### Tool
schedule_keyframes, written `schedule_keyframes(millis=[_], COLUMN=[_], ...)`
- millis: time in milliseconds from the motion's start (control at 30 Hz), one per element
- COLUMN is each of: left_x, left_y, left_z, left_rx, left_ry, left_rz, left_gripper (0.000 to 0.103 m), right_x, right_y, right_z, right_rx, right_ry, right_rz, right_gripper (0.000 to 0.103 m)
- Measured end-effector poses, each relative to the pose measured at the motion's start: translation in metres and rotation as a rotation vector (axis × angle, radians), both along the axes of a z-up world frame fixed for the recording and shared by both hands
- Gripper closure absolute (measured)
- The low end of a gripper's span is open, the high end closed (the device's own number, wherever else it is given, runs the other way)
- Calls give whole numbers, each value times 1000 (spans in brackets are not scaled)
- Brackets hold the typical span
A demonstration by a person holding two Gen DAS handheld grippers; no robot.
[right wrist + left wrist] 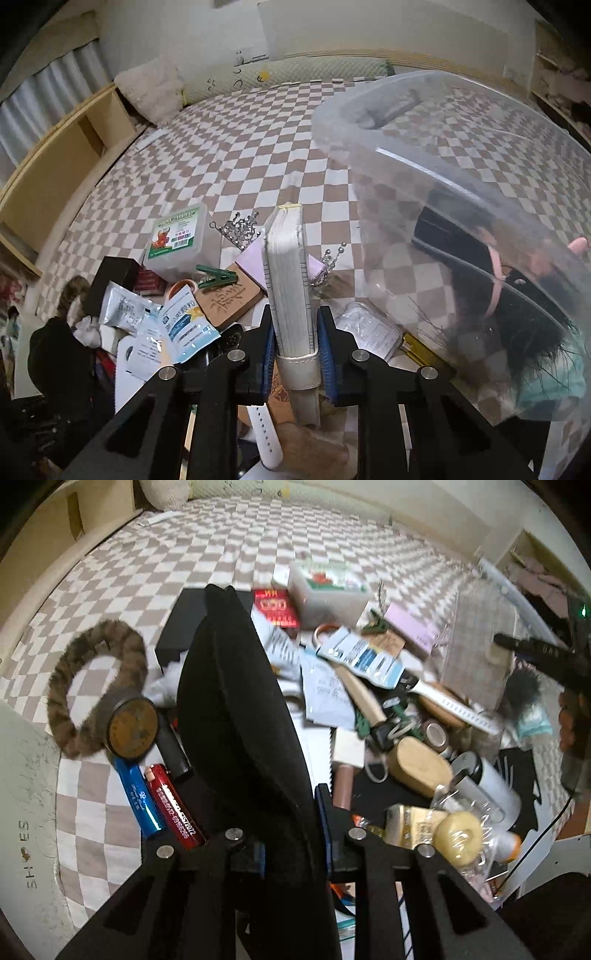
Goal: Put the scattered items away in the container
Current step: 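Grasp the plaid notebook with the right tool and lift it while the left tool holds the pouch, then carry the plaid notebook and black pouch up and over the clear box with both tools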
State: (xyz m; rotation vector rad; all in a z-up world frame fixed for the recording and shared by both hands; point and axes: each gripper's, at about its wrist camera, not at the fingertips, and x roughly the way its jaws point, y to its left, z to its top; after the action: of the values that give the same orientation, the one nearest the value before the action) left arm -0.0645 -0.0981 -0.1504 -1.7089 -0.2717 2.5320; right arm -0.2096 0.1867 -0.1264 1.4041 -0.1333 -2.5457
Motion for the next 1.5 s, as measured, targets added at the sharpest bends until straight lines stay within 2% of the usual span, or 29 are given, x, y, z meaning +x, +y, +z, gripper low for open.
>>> schedule_keyframes(millis=[267, 467, 700, 933, 1300, 1500], left_x=[5, 15, 34, 61, 87, 84], left_y=[-2, 10, 35, 69, 117, 144], left_z=[33, 68, 120, 163, 204, 215], left_rx=[76, 133, 104, 90, 92, 75], left_ry=[75, 183, 386, 580, 808, 860], left_rz=[2, -49, -141, -297, -476, -531], left_gripper=[82, 82, 82, 82, 82, 82], right_x=[13, 25, 41, 59, 68, 76], right_y=[15, 27, 44, 62, 107, 150], right_z=[13, 31, 71, 116, 171, 189], right_rx=[-30, -109, -269, -403, -472, -549], right_ry=[7, 29, 107, 200, 348, 437], right_rz=[-18, -32, -27, -11, -82, -170], right_gripper=[84, 84, 84, 84, 84, 84])
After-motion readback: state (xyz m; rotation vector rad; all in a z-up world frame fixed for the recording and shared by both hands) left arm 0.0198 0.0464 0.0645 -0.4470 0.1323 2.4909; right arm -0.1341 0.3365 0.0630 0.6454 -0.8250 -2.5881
